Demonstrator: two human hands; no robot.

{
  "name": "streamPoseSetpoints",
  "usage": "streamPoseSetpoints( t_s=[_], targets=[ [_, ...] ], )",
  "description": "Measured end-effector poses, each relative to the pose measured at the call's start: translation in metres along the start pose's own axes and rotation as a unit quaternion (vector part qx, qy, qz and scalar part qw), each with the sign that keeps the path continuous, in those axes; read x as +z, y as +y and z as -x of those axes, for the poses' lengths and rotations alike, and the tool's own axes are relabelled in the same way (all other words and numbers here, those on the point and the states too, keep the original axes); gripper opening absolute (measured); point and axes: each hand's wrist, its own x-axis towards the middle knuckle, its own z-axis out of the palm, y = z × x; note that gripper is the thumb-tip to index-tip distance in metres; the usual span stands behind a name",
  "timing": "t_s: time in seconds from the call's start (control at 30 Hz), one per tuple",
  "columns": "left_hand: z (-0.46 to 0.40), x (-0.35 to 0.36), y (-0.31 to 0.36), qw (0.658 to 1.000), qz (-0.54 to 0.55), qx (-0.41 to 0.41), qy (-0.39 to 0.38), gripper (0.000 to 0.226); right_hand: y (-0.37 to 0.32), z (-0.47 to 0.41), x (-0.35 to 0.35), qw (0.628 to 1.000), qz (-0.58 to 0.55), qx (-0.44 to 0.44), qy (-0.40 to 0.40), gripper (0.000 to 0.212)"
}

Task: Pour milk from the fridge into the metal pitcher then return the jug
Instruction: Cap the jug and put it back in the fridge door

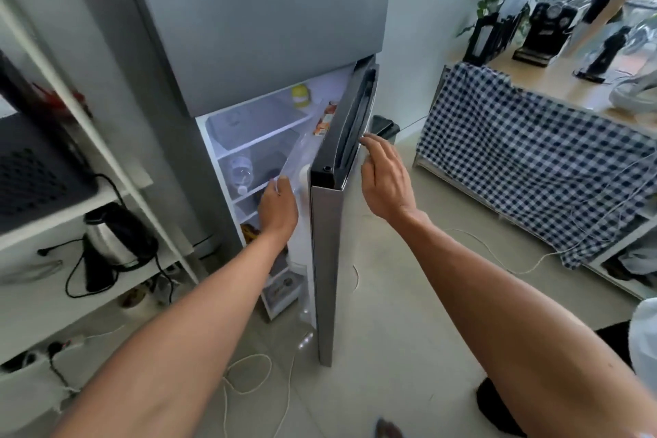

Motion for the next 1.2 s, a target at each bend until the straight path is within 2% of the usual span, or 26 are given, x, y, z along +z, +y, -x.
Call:
streamPoseSetpoints(
  t_s=[0.07, 0.17, 0.23, 0.3, 0.37, 0.43, 0.5, 0.57, 0.67, 0.77, 0.93, 1.0, 1.2],
  targets=[
    [-0.011, -0.013, -0.001, 1.0, 0.011, -0.019, 0.007, 0.049, 0.008, -0.02, 0.01, 0.998, 0.031, -0.036, -0.053, 0.055],
    [-0.029, -0.03, -0.002, 0.999, 0.028, -0.041, -0.006, 0.065, 0.019, -0.045, 0.025, 0.986, 0.078, -0.112, -0.098, 0.058],
    [-0.038, -0.038, -0.001, 0.997, 0.05, -0.059, 0.01, 0.058, 0.024, -0.059, 0.034, 0.975, 0.095, -0.161, -0.117, 0.055],
    [-0.042, -0.046, 0.007, 0.995, 0.062, -0.049, 0.066, 0.048, 0.024, -0.071, 0.042, 0.967, 0.089, -0.201, -0.131, 0.054],
    [-0.04, -0.049, 0.016, 0.983, 0.08, -0.006, 0.165, 0.042, 0.024, -0.078, 0.05, 0.961, 0.073, -0.228, -0.138, 0.055],
    [-0.034, -0.049, 0.024, 0.958, 0.058, 0.061, 0.276, 0.037, 0.025, -0.083, 0.061, 0.96, 0.05, -0.235, -0.146, 0.056],
    [-0.029, -0.048, 0.03, 0.926, -0.018, 0.134, 0.353, 0.036, 0.022, -0.083, 0.072, 0.964, 0.026, -0.22, -0.15, 0.058],
    [-0.024, -0.044, 0.034, 0.889, -0.13, 0.227, 0.376, 0.037, 0.019, -0.083, 0.084, 0.964, 0.005, -0.215, -0.155, 0.06],
    [-0.015, -0.026, 0.036, 0.836, -0.28, 0.316, 0.35, 0.044, 0.019, -0.086, 0.097, 0.957, 0.008, -0.226, -0.181, 0.066],
    [-0.014, -0.003, 0.027, 0.812, -0.394, 0.31, 0.299, 0.055, 0.021, -0.091, 0.105, 0.944, 0.029, -0.256, -0.206, 0.071],
    [-0.03, 0.006, 0.014, 0.823, -0.485, 0.188, 0.228, 0.065, 0.017, -0.103, 0.113, 0.929, 0.051, -0.281, -0.236, 0.07],
    [-0.038, 0.001, 0.018, 0.823, -0.502, 0.159, 0.21, 0.065, 0.014, -0.107, 0.117, 0.926, 0.063, -0.283, -0.243, 0.075],
    [-0.059, -0.022, 0.033, 0.827, -0.529, 0.108, 0.157, 0.067, -0.001, -0.124, 0.133, 0.918, 0.098, -0.271, -0.272, 0.073]
  ],
)
